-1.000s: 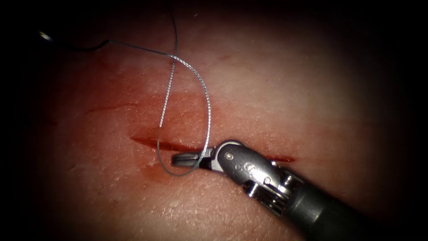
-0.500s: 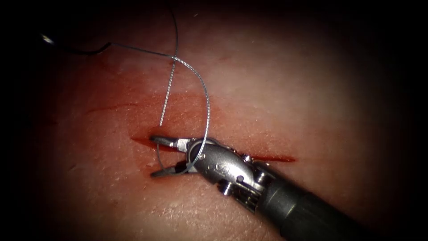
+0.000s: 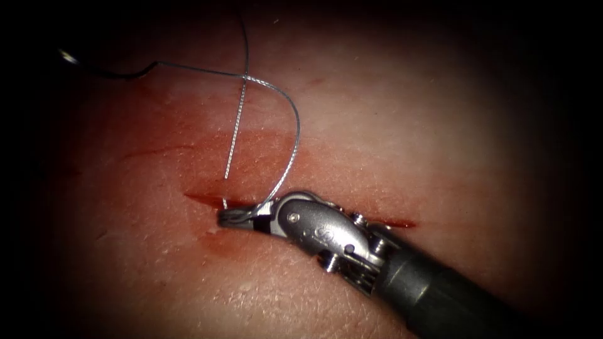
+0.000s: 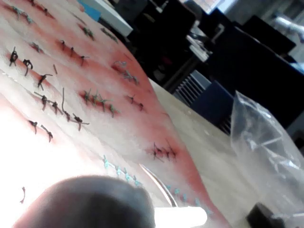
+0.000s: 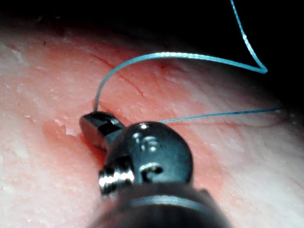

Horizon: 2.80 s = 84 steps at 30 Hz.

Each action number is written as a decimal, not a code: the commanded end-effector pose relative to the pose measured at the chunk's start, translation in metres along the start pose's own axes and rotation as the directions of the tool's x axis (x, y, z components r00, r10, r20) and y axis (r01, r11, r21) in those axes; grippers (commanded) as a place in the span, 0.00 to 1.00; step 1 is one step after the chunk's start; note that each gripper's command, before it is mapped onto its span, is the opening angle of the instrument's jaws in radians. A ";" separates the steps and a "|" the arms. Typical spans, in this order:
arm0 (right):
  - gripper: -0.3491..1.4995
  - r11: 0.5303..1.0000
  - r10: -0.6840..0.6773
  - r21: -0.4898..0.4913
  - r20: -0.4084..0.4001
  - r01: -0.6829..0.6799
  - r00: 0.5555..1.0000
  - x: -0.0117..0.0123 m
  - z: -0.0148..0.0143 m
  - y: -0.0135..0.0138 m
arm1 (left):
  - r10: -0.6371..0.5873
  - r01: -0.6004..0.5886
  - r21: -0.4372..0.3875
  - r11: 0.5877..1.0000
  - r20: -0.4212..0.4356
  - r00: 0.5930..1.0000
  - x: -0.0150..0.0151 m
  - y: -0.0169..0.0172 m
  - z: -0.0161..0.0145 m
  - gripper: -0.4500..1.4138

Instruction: Wound Closure

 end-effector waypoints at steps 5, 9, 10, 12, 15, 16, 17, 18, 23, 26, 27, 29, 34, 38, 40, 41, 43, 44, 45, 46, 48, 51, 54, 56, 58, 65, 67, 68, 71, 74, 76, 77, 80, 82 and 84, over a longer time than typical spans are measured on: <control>0.00 1.000 0.006 -0.016 -0.001 -0.006 1.000 0.0015 -0.0017 0.0019 | 0.009 -0.009 0.006 1.000 0.002 1.000 -0.0010 -0.0003 0.0009 0.00; 0.00 0.999 0.028 -0.044 -0.010 -0.028 1.000 0.0029 -0.0042 0.0031 | 0.009 -0.009 0.007 1.000 0.002 1.000 -0.0009 -0.0003 0.0009 0.00; 0.00 0.998 0.036 -0.059 -0.021 -0.037 0.999 0.0034 -0.0051 0.0035 | 0.009 -0.009 0.007 1.000 0.002 1.000 -0.0009 -0.0003 0.0009 0.00; 0.00 0.993 0.063 -0.095 -0.047 -0.067 0.997 0.0048 -0.0082 0.0051 | 0.009 -0.009 0.007 1.000 0.002 1.000 -0.0009 -0.0003 0.0009 0.00; 0.00 0.985 0.074 -0.148 -0.079 -0.085 0.994 0.0080 -0.0168 0.0091 | 0.009 -0.009 0.007 1.000 0.002 1.000 -0.0010 -0.0003 0.0009 0.00; 0.00 0.984 0.073 -0.154 -0.077 -0.084 0.994 0.0083 -0.0179 0.0097 | 0.009 -0.009 0.006 1.000 0.002 1.000 -0.0010 -0.0004 0.0009 0.00; 0.00 0.983 0.069 -0.166 -0.077 -0.081 0.995 0.0087 -0.0193 0.0103 | 0.008 -0.008 0.006 1.000 0.002 1.000 -0.0010 -0.0004 0.0009 0.00; 0.00 0.982 0.061 -0.174 -0.075 -0.073 0.995 0.0090 -0.0203 0.0107 | 0.008 -0.008 0.006 1.000 0.002 1.000 -0.0010 -0.0004 0.0009 0.00; 0.00 0.959 0.064 -0.265 -0.133 -0.098 0.989 0.0102 -0.0266 0.0128 | 0.008 -0.008 0.006 1.000 0.002 1.000 -0.0010 -0.0004 0.0010 0.00; 0.00 0.946 0.050 -0.310 -0.143 -0.092 0.988 0.0106 -0.0310 0.0139 | 0.008 -0.008 0.006 1.000 0.002 1.000 -0.0010 -0.0004 0.0010 0.00; 0.00 0.943 0.049 -0.320 -0.146 -0.094 0.988 0.0106 -0.0320 0.0142 | 0.008 -0.008 0.006 1.000 0.002 1.000 -0.0010 -0.0004 0.0010 0.00; 0.00 0.929 0.037 -0.360 -0.150 -0.089 0.988 0.0109 -0.0350 0.0148 | 0.009 -0.009 0.006 1.000 0.002 1.000 -0.0010 -0.0003 0.0010 0.00; 0.00 0.898 0.026 -0.430 -0.154 -0.090 0.988 0.0114 -0.0395 0.0158 | 0.010 -0.010 0.005 1.000 0.003 1.000 -0.0009 -0.0003 0.0011 0.00; 0.00 0.888 0.033 -0.452 -0.129 -0.088 0.991 0.0115 -0.0395 0.0155 | 0.011 -0.011 0.005 1.000 0.003 1.000 -0.0008 -0.0001 0.0011 0.00; 0.63 0.898 0.088 -0.417 -0.138 -0.139 0.986 0.0114 -0.0373 0.0150 | 0.013 -0.013 0.005 1.000 0.004 1.000 -0.0007 0.0000 0.0012 0.00; 0.68 0.898 0.103 -0.414 -0.138 -0.152 0.985 0.0114 -0.0364 0.0147 | 0.013 -0.013 0.005 1.000 0.004 1.000 -0.0007 0.0000 0.0012 0.00; 0.70 0.889 0.172 -0.396 -0.174 -0.229 0.970 0.0109 -0.0328 0.0126 | 0.013 -0.013 0.005 1.000 0.004 1.000 -0.0007 0.0000 0.0011 0.00; 0.71 0.888 0.188 -0.387 -0.187 -0.248 0.964 0.0108 -0.0321 0.0122 | 0.013 -0.013 0.005 1.000 0.004 1.000 -0.0007 0.0000 0.0011 0.00; 0.71 0.888 0.203 -0.374 -0.201 -0.267 0.958 0.0107 -0.0315 0.0120 | 0.013 -0.013 0.005 1.000 0.004 1.000 -0.0007 0.0000 0.0011 0.00; 0.70 0.892 0.208 -0.359 -0.210 -0.273 0.955 0.0106 -0.0309 0.0117 | 0.013 -0.013 0.005 1.000 0.004 1.000 -0.0007 0.0000 0.0011 0.00; 0.67 0.894 0.239 -0.326 -0.230 -0.306 0.943 0.0103 -0.0293 0.0110 | 0.013 -0.013 0.005 1.000 0.004 1.000 -0.0007 0.0000 0.0011 0.00; 0.59 0.898 0.292 -0.283 -0.191 -0.337 0.937 0.0095 -0.0252 0.0095 | 0.013 -0.013 0.002 1.000 0.006 1.000 -0.0007 0.0000 0.0011 0.00; 0.58 0.908 0.316 -0.232 -0.170 -0.349 0.934 0.0081 -0.0212 0.0074 | 0.013 -0.013 0.002 1.000 0.006 1.000 -0.0007 -0.0001 0.0011 0.00; 0.53 0.911 0.333 -0.190 -0.188 -0.367 0.924 0.0073 -0.0186 0.0057 | 0.013 -0.013 0.003 1.000 0.006 1.000 -0.0007 -0.0001 0.0011 0.00; 0.55 0.913 0.355 -0.134 -0.207 -0.386 0.912 0.0071 -0.0150 0.0038 | 0.014 -0.014 0.002 1.000 0.006 1.000 -0.0007 0.0000 0.0011 0.00; 0.00 0.866 0.483 -0.021 -0.219 -0.499 0.848 0.0101 -0.0077 0.0010 | 0.018 -0.018 0.001 1.000 0.007 1.000 -0.0004 0.0002 0.0012 0.00; 0.04 0.806 0.564 -0.065 -0.216 -0.588 0.797 0.0106 -0.0062 0.0006 | 0.018 -0.018 0.001 1.000 0.007 1.000 -0.0004 0.0002 0.0013 0.00; 0.05 0.735 0.640 -0.108 -0.216 -0.670 0.737 0.0107 -0.0049 0.0002 | 0.018 -0.018 0.001 1.000 0.007 1.000 -0.0004 0.0002 0.0013 0.00; 0.05 0.725 0.652 -0.172 -0.140 -0.667 0.745 0.0098 -0.0041 0.0001 | 0.018 -0.018 0.001 1.000 0.008 1.000 -0.0003 0.0002 0.0013 0.00; 0.65 0.682 0.699 -0.299 -0.002 -0.667 0.716 0.0066 -0.0025 -0.0001 | 0.019 -0.019 0.000 1.000 0.008 1.000 -0.0004 0.0003 0.0014 0.00; 0.65 0.678 0.704 -0.296 -0.002 -0.673 0.710 0.0054 -0.0018 -0.0007 | 0.020 -0.020 0.000 1.000 0.009 1.000 -0.0003 0.0004 0.0014 0.00; 0.65 0.677 0.705 -0.294 -0.003 -0.675 0.709 0.0050 -0.0015 -0.0011 | 0.021 -0.021 0.000 1.000 0.009 1.000 -0.0002 0.0004 0.0014 0.00; 0.67 0.675 0.707 -0.292 -0.006 -0.677 0.707 0.0040 -0.0006 -0.0022 | 0.022 -0.022 0.000 1.000 0.009 1.000 -0.0001 0.0004 0.0014 0.00; 0.67 0.669 0.714 -0.286 -0.007 -0.686 0.700 0.0040 -0.0003 -0.0026 | 0.022 -0.022 0.000 1.000 0.009 1.000 -0.0002 0.0005 0.0014 0.00; 0.65 0.662 0.723 -0.277 -0.008 -0.696 0.691 0.0044 -0.0002 -0.0028 | 0.022 -0.022 0.000 1.000 0.009 1.000 -0.0002 0.0005 0.0014 0.00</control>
